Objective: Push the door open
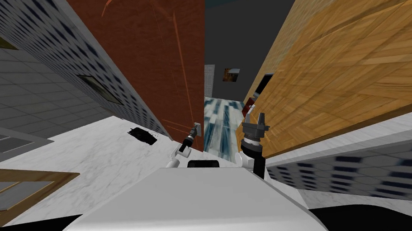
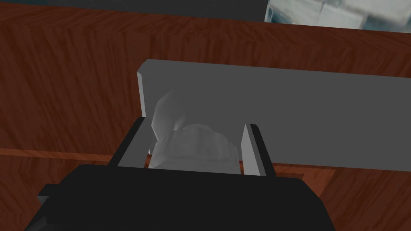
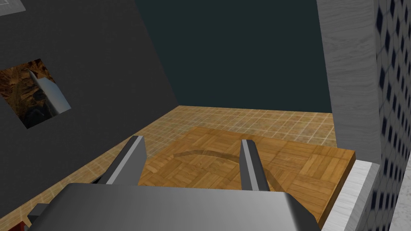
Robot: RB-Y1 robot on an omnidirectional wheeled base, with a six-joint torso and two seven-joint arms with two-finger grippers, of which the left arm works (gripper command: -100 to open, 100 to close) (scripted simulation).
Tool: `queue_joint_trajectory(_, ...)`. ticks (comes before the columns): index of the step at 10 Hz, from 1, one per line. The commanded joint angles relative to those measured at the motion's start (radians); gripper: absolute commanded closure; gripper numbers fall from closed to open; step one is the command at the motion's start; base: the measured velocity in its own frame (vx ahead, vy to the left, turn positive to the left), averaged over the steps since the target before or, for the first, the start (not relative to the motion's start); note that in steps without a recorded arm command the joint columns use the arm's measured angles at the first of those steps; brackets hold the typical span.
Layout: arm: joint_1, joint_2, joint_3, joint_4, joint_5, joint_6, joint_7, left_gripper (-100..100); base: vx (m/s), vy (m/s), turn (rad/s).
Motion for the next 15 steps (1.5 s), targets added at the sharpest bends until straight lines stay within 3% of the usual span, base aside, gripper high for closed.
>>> queue_joint_trajectory(1, 0.001, 0.000, 0.000, 0.001, 0.000, 0.001, 0.000, 100, -0.023, 0.009, -0.019)
queue_joint_trajectory(4, 0.001, 0.000, 0.000, 0.001, 0.000, 0.001, 0.000, 100, 0.000, 0.000, 0.000)
queue_joint_trajectory(15, -0.039, -0.008, 0.118, 0.055, 0.011, -0.003, -0.031, 100, 0.138, -0.101, 0.049)
